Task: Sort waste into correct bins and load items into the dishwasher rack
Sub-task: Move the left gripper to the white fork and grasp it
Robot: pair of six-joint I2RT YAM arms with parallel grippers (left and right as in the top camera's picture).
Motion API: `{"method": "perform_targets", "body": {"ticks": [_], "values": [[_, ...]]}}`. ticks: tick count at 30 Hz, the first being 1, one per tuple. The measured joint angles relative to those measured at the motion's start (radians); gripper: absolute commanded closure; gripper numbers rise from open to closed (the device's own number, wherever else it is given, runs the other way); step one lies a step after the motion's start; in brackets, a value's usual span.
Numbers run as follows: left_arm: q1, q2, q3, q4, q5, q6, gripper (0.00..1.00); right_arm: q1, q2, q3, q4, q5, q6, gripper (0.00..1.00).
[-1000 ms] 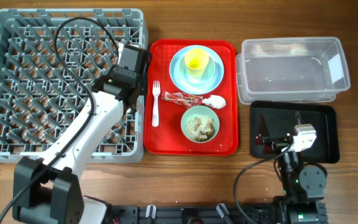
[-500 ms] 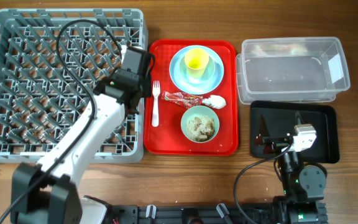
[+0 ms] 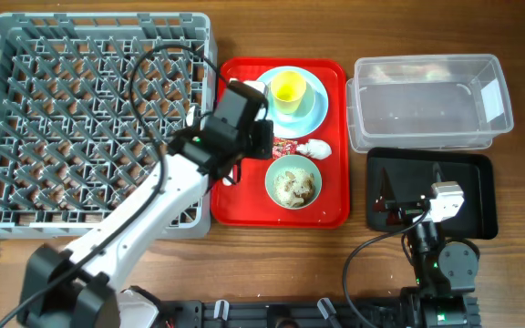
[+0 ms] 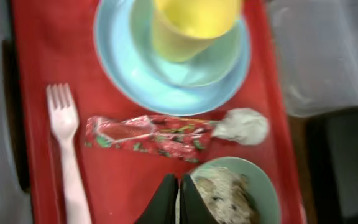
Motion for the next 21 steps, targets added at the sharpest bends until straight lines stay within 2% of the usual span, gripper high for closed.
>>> {"method": "perform_targets", "body": {"ticks": [6, 7, 9, 10, 12, 17, 21], "values": [[-0.146, 0.053, 0.0, -0.026, -0.313, -0.15, 0.88, 0.0, 0.0, 0.0, 0.0, 0.0, 0.0, 0.0], [-0.164, 0.059, 0.0, -0.042, -0.351, -0.175, 0.83, 0.0, 0.0, 0.0, 0.0, 0.0, 0.0, 0.0], [-0.201, 0.089, 0.0, -0.061, -0.419, -0.241, 0.66, 0.0, 0.0, 0.0, 0.0, 0.0, 0.0, 0.0], [-0.206, 0.108, 0.0, -0.063, -0.439, -0.259, 0.64, 0.0, 0.0, 0.0, 0.0, 0.0, 0.0, 0.0], [-0.201, 0.149, 0.0, -0.055, -0.47, -0.278, 0.66, 0.0, 0.0, 0.0, 0.0, 0.0, 0.0, 0.0], [-0.155, 0.229, 0.0, -0.031, -0.492, -0.274, 0.63, 0.0, 0.0, 0.0, 0.0, 0.0, 0.0, 0.0], [-0.098, 0.254, 0.0, -0.031, -0.492, -0.271, 0.69, 0.0, 0.0, 0.0, 0.0, 0.0, 0.0, 0.0]]}}
